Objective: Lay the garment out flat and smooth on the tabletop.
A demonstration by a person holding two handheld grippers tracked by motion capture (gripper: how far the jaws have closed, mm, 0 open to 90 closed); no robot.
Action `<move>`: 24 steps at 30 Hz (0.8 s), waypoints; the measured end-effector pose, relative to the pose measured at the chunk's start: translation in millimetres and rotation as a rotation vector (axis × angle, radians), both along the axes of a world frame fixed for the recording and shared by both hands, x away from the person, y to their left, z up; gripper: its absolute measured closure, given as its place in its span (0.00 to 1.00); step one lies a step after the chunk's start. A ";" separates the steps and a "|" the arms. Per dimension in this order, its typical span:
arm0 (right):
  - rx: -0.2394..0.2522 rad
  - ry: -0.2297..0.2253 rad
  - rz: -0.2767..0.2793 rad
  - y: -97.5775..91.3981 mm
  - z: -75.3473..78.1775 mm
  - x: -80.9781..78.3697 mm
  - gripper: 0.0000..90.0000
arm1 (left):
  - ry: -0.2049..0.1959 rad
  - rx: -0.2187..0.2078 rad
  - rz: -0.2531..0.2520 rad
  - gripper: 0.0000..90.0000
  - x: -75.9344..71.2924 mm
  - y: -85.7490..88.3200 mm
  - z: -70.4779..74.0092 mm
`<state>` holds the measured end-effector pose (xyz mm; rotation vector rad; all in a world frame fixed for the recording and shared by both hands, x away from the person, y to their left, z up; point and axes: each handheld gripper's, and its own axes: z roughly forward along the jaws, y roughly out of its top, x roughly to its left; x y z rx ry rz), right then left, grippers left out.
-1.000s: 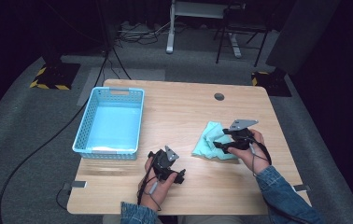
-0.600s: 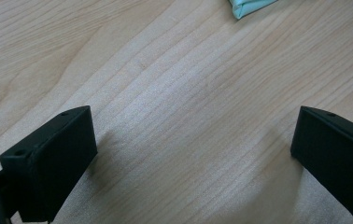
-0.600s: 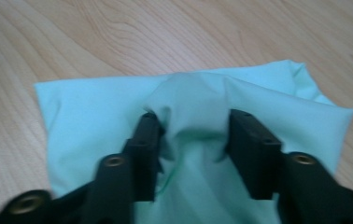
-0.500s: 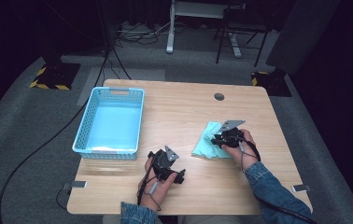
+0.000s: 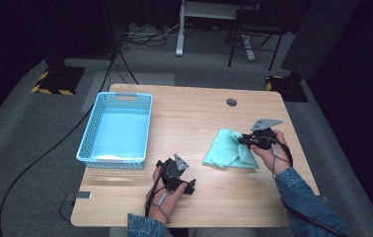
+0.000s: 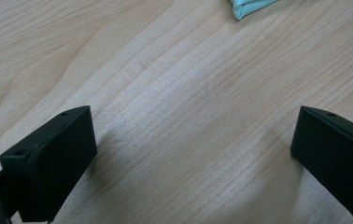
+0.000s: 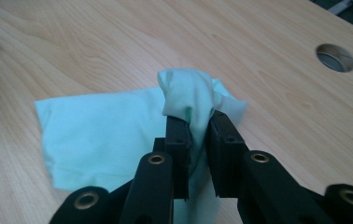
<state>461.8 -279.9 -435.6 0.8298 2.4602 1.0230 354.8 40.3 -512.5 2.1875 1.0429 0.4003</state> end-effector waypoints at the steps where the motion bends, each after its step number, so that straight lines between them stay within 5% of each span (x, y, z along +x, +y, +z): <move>1: 0.003 -0.001 -0.010 -5.9 1.6 1.0 0.89 | 0.000 0.000 0.000 0.00 0.0 0.0 0.0; 5: -0.010 -0.011 -0.093 -38.1 5.0 6.3 0.84 | 0.000 0.000 0.000 0.00 0.0 0.0 0.0; 8: -0.037 -0.061 -0.259 -67.5 9.0 5.1 0.53 | 0.000 0.000 0.000 0.00 0.1 0.0 0.0; 10: 0.007 -0.077 -0.317 -80.2 13.5 -0.8 0.45 | 0.000 0.000 0.000 0.00 0.1 0.0 0.0; 16: 0.054 -0.058 -0.267 -75.1 13.6 -14.9 0.43 | 0.000 0.000 0.000 0.00 0.0 0.0 0.0; 24: 0.047 -0.011 -0.171 -42.6 -0.9 -18.7 0.44 | 0.000 0.000 0.000 0.00 0.0 0.0 0.0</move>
